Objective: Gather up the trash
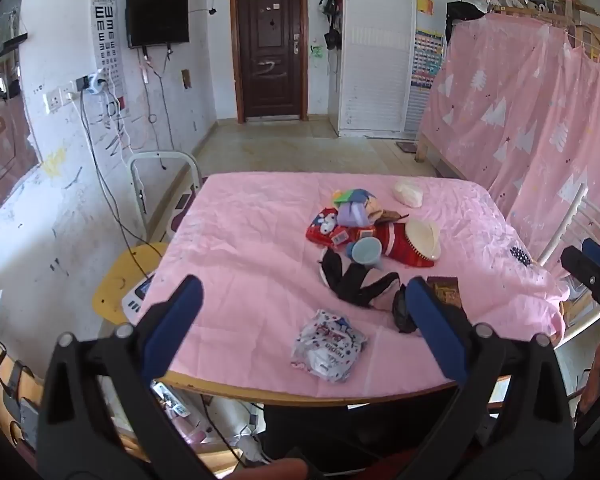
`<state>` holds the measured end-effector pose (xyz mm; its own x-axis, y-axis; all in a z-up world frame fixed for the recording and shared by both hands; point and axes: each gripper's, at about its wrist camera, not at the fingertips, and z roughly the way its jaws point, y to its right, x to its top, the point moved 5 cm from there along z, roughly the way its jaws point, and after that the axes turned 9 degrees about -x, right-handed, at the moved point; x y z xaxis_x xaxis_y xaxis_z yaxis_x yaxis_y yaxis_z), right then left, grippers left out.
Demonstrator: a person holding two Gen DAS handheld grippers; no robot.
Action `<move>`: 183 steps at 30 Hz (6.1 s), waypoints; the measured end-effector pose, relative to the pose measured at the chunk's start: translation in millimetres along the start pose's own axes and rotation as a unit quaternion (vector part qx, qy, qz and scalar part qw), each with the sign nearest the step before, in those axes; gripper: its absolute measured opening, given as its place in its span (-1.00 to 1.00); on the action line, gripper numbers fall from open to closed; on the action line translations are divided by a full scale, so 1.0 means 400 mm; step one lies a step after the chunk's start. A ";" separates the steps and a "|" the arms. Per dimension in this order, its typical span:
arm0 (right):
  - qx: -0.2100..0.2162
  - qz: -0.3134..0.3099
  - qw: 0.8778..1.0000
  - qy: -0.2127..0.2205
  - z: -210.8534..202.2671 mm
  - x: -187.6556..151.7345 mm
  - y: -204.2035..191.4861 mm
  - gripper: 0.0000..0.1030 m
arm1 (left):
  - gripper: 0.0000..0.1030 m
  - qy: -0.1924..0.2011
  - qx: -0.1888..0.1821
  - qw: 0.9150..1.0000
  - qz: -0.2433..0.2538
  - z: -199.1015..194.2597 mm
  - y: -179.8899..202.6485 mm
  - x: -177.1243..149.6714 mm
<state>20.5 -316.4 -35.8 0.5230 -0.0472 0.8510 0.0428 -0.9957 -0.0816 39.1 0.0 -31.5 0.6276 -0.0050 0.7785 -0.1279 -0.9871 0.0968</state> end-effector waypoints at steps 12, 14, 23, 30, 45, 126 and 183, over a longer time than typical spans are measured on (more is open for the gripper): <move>-0.003 -0.003 1.000 0.001 0.005 0.003 -0.004 0.79 | 0.89 0.001 -0.001 1.000 -0.001 -0.001 0.000 0.001; -0.004 -0.002 1.000 0.002 0.005 0.004 -0.003 0.79 | 0.89 0.001 -0.001 1.000 -0.001 0.000 0.000 0.000; -0.002 -0.002 1.000 0.001 0.007 0.007 -0.013 0.79 | 0.89 0.001 -0.001 1.000 0.000 -0.002 0.000 0.001; 0.001 -0.001 1.000 0.003 0.009 0.013 -0.008 0.79 | 0.89 0.003 0.000 1.000 0.001 -0.001 -0.005 0.002; 0.001 -0.001 1.000 0.004 0.009 0.014 -0.009 0.79 | 0.89 0.002 0.000 1.000 0.002 0.001 -0.003 0.003; 0.154 -0.094 0.974 -0.135 0.233 -0.130 -0.245 0.66 | 0.21 -0.148 -0.045 0.988 0.004 0.241 -0.030 -0.182; -0.113 0.107 0.987 -0.043 0.173 -0.082 0.641 -0.59 | -0.22 -0.088 -0.301 0.912 0.263 0.376 0.982 0.131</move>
<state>73.1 -564.7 -120.7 0.5702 -0.2618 0.7787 -0.2630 -0.9561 -0.1288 137.2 -412.1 -46.1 0.4646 -0.5311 0.7086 -0.8128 -0.5733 0.1032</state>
